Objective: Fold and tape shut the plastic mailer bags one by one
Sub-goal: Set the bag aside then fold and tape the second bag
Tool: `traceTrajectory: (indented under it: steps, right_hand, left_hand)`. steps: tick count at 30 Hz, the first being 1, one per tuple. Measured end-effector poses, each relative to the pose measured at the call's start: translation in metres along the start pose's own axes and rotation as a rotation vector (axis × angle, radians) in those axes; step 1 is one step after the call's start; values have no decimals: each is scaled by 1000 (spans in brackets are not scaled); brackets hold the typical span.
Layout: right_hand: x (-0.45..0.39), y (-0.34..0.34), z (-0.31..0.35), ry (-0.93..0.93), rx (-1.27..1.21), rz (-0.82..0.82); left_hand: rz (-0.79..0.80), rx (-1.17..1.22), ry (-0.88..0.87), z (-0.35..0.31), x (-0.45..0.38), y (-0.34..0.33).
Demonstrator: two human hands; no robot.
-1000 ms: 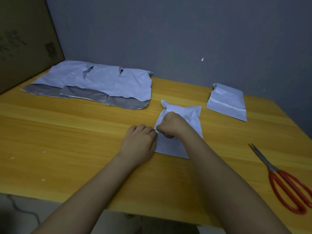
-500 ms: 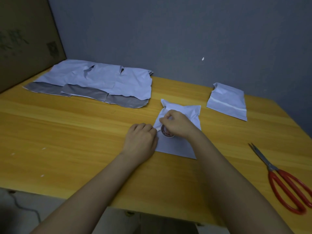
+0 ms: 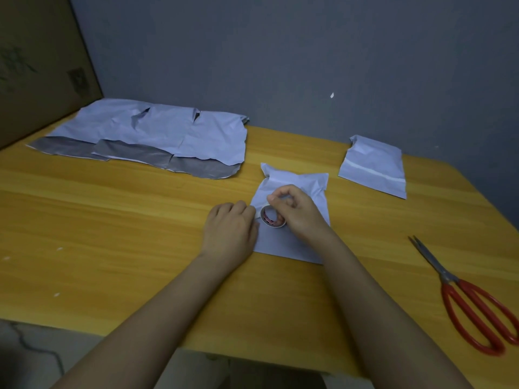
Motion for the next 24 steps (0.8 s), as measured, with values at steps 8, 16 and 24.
traceTrajectory:
  steps: [8, 16, 24]
  right_hand:
    - [-7, 1, -5, 105, -30, -76]
    - [-7, 1, -13, 145, -137, -143]
    - [-9, 3, -23, 98, -194, -156]
  left_hand:
    - [28, 29, 40, 2, 3, -3]
    - [63, 53, 63, 3, 3, -3]
    - [101, 38, 57, 3, 3, -2]
Point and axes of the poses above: each hand's wrist, its own x-axis away from the middle knuckle, its own y-axis out of the back of the hand, z = x × y, the point moved 5 cm from there along -x, towards the middle knuckle, and after that the axes turned 4 degrees about -y, right-handed, at the moved point
